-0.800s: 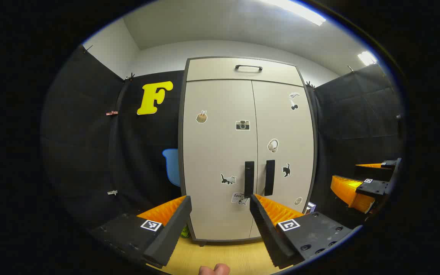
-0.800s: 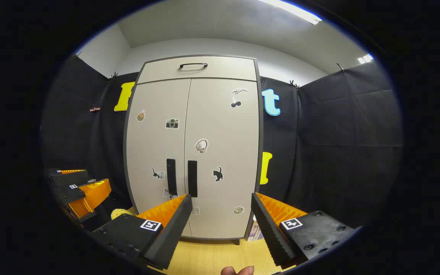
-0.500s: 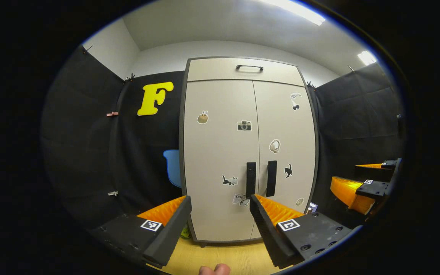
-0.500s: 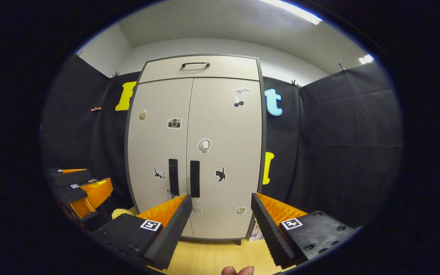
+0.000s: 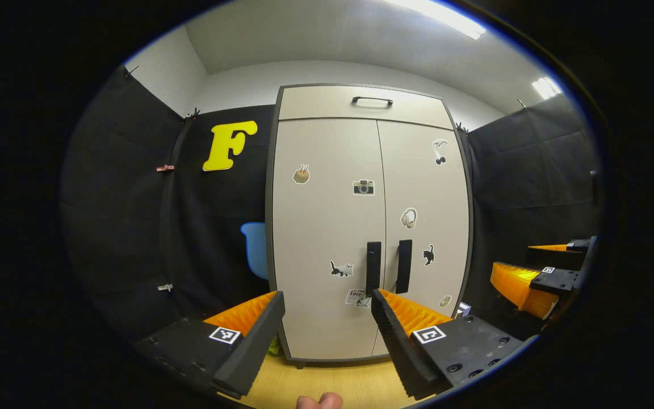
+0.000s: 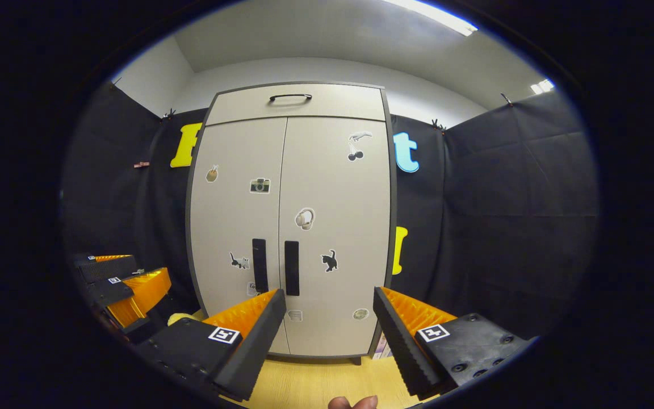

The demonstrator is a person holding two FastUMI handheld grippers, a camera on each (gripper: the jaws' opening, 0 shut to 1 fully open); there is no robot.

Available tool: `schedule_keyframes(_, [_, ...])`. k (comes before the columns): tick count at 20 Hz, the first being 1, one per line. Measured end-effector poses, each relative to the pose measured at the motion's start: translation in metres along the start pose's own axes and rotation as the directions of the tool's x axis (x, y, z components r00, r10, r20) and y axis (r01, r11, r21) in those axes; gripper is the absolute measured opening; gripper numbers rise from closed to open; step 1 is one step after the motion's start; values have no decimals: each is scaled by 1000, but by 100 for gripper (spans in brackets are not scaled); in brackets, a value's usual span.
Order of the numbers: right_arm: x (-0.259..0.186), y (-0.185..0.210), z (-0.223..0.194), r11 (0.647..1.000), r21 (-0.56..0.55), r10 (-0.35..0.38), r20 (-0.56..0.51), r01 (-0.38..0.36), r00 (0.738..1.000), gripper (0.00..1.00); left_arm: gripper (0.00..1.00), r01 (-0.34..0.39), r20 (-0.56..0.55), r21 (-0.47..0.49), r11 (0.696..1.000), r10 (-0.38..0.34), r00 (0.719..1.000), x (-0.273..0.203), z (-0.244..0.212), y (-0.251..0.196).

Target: Open the right door of the double-door shoe cabinet with the right hand, and open the left door with the left hand.

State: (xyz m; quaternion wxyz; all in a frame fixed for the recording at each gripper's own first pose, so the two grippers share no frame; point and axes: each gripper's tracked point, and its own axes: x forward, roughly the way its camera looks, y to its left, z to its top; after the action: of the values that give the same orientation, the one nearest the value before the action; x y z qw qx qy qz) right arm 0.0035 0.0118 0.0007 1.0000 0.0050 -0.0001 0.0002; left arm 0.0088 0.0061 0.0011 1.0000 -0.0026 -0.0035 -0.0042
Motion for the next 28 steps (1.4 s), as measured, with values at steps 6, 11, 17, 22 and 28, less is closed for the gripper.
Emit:
schedule_keyframes(6, [31, 21, -3, 999, 27, 37, -35, -36, 999, 98, 94, 3, -8, 14, 1000, -3, 1000, -1, -6, 4])
schedule_keyframes(11, [91, 45, -7, 998, 29, 50, -5, -50, 999, 98, 94, -1, -25, 15, 1000, 2, 1000, 5, -20, 17])
schedule_keyframes(17, [164, 69, -23, 998, -29, 56, 8, -56, 998, 98, 94, -4, -54, 11, 1000, 5, 999, 16, -36, 34])
schedule_keyframes(22, [210, 74, -41, 999, 6, 32, -14, -32, 999, 92, 94, -8, -60, 3, 1000, 8, 998, 24, -41, 46])
schedule_keyframes(28, [245, 83, -62, 999, 38, 31, -46, -29, 998, 47, 94, -11, -73, 0, 1000, 11, 997, 29, -48, 53])
